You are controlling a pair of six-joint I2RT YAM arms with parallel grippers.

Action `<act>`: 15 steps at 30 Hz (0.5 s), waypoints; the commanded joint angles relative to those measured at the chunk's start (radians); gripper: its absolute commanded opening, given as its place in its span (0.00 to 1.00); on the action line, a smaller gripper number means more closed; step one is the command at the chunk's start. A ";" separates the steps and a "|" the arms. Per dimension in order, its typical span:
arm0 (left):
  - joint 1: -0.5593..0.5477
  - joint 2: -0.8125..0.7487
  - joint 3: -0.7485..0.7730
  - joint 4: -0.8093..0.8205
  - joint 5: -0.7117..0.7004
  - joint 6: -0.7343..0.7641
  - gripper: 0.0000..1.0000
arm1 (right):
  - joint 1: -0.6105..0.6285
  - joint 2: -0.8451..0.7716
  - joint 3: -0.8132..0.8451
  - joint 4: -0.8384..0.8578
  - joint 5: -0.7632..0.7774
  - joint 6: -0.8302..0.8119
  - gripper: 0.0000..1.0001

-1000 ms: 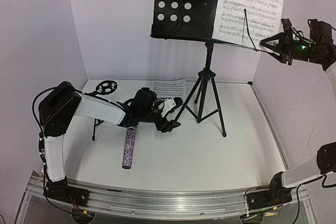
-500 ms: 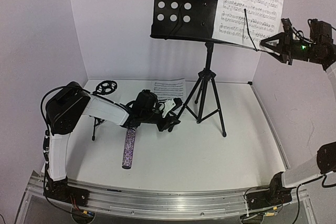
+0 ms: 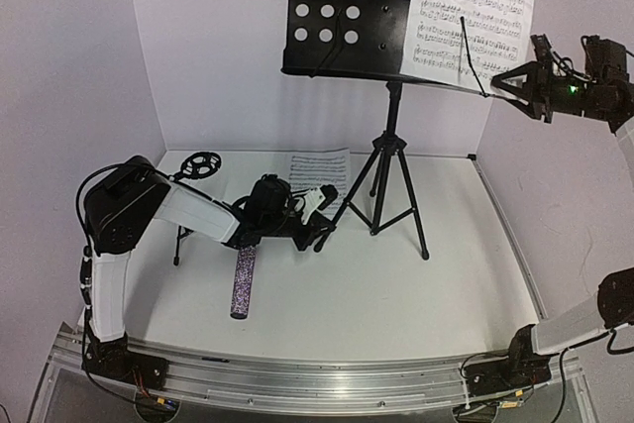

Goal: Pack up the instrument practice props

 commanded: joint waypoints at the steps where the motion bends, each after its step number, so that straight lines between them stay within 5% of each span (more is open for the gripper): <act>1: -0.009 -0.118 -0.141 -0.092 -0.013 0.042 0.00 | 0.001 -0.027 0.046 0.068 -0.051 -0.014 0.38; 10: -0.008 -0.228 -0.242 -0.207 0.016 0.031 0.00 | 0.001 -0.052 0.047 0.051 -0.117 0.031 0.44; 15: -0.008 -0.210 -0.250 -0.214 0.022 0.036 0.00 | 0.001 -0.049 0.058 0.048 -0.150 0.044 0.60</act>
